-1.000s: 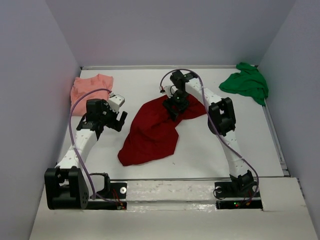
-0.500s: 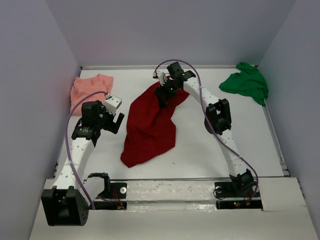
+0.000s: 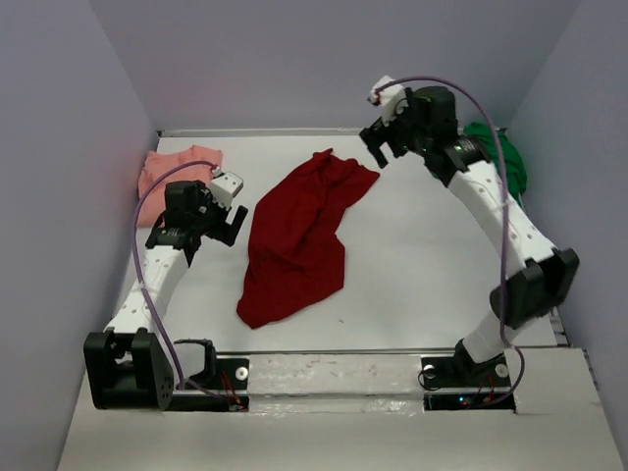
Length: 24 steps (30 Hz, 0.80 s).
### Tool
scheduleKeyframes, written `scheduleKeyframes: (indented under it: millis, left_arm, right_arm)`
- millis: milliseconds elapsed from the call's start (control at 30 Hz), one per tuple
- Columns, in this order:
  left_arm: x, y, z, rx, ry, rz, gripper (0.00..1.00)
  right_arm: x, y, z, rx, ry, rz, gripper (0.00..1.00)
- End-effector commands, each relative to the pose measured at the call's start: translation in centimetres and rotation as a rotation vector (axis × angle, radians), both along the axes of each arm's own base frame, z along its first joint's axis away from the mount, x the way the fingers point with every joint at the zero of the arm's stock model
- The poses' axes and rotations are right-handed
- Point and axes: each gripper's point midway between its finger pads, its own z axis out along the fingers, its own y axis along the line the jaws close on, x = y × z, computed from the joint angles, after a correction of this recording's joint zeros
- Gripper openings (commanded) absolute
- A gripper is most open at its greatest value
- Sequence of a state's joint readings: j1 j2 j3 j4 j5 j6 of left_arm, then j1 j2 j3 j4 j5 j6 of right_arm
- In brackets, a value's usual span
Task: Fold and stack the t-shirts
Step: Flatten the tshirt out
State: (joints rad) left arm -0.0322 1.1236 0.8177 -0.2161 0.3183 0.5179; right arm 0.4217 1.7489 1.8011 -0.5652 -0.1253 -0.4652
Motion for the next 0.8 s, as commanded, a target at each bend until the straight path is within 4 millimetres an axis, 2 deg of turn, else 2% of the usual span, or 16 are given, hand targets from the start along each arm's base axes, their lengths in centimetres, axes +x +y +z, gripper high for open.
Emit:
scheduleKeyframes:
  millis: [0, 33, 67, 100, 133, 167, 200, 233, 267, 333, 367, 400, 467, 500, 533, 767]
  left_arm:
    - [4.8, -0.5, 4.0, 0.027, -0.149, -0.039, 0.99]
    - [5.5, -0.5, 4.0, 0.034, -0.144, -0.045, 0.99]
    - [7.0, -0.7, 3.5, 0.034, -0.121, -0.052, 0.99]
    - [7.6, -0.9, 3.0, 0.029, -0.091, -0.066, 0.99]
    - [8.1, -1.6, 2.6, 0.017, -0.076, -0.110, 0.99]
    - [9.6, -2.0, 1.9, 0.006, -0.050, -0.124, 0.99]
    - [10.3, -2.4, 1.5, -0.003, -0.035, -0.135, 0.99]
    - [11.0, -2.8, 1.3, -0.011, -0.029, -0.144, 0.99]
    - [12.0, -2.9, -0.4, -0.013, 0.011, -0.144, 0.99]
    - [14.4, -3.6, 0.5, -0.021, -0.003, -0.124, 0.99]
    - [15.3, -3.9, -1.2, -0.026, 0.039, -0.124, 0.99]
    - [16.7, -4.2, 0.1, -0.040, 0.021, -0.108, 0.99]
    - [18.1, -4.9, -1.2, -0.052, 0.057, -0.092, 0.99]
    - [19.1, -5.3, 0.0, -0.056, 0.036, -0.089, 0.99]
    - [19.1, -6.1, -0.5, -0.072, 0.054, -0.118, 0.99]
    - [20.7, -11.1, 1.6, -0.182, 0.037, -0.307, 0.99]
  right_arm:
    - [-0.4, -13.0, 0.3, -0.095, -0.077, -0.364, 1.00]
    - [-1.9, -14.8, 1.4, -0.083, -0.099, -0.402, 1.00]
    - [-2.8, -16.3, 0.8, -0.079, -0.084, -0.440, 1.00]
    - [-4.1, -17.8, -1.9, -0.109, -0.025, -0.468, 1.00]
    - [-5.0, -19.2, -2.4, -0.119, -0.016, -0.508, 1.00]
    - [-6.5, -19.7, -1.8, -0.109, -0.034, -0.528, 1.00]
    - [-7.9, -20.1, -3.9, -0.133, 0.014, -0.538, 1.00]
    - [-8.8, -20.6, -4.2, -0.126, 0.023, -0.554, 1.00]
    - [-9.6, -20.9, -4.3, -0.111, 0.035, -0.562, 1.00]
    - [-11.4, -20.9, -4.6, -0.045, 0.071, -0.537, 1.00]
    - [-11.7, -22.1, -4.6, -0.019, 0.076, -0.576, 1.00]
    - [-12.2, -22.2, -4.6, -0.010, 0.082, -0.571, 1.00]
    - [-12.6, -22.7, -5.2, -0.019, 0.097, -0.587, 1.00]
    - [-12.7, -22.6, -5.3, -0.020, 0.102, -0.581, 1.00]
    - [-12.6, -22.7, -5.6, -0.026, 0.108, -0.581, 0.99]
    - [-11.4, -23.0, -7.2, -0.006, 0.172, -0.588, 0.96]
